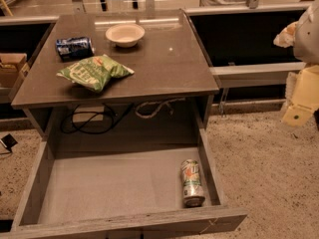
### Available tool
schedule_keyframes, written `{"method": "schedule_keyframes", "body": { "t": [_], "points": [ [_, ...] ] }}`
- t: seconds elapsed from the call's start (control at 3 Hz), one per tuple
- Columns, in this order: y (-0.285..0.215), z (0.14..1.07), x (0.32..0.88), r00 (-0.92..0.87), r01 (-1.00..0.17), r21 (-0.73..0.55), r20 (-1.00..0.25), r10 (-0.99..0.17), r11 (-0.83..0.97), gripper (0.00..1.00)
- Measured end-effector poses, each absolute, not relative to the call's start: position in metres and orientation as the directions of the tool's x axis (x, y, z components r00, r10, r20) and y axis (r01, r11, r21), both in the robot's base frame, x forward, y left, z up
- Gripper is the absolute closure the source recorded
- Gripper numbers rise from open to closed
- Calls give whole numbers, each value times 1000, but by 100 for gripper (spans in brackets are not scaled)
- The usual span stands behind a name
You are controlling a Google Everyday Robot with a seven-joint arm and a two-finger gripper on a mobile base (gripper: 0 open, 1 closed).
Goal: Pick 7up can from top drawer and place on counter
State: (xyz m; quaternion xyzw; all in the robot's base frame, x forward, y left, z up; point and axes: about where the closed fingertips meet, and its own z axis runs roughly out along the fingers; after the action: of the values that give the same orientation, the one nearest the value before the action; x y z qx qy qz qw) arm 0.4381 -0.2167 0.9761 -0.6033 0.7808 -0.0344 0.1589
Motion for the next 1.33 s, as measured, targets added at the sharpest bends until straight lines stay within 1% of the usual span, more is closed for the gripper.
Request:
{"method": "schedule_keyframes", "body": {
  "t": [0.67,1.0,1.33],
  "points": [
    [-218,976,439,-231,-927,-248,-209,-950,280,0],
    [-227,955,441,-342,-898,-210,-221,-913,387,0],
    [-255,888,436,-543,-824,-107,-134,-829,557,0]
  ]
}}
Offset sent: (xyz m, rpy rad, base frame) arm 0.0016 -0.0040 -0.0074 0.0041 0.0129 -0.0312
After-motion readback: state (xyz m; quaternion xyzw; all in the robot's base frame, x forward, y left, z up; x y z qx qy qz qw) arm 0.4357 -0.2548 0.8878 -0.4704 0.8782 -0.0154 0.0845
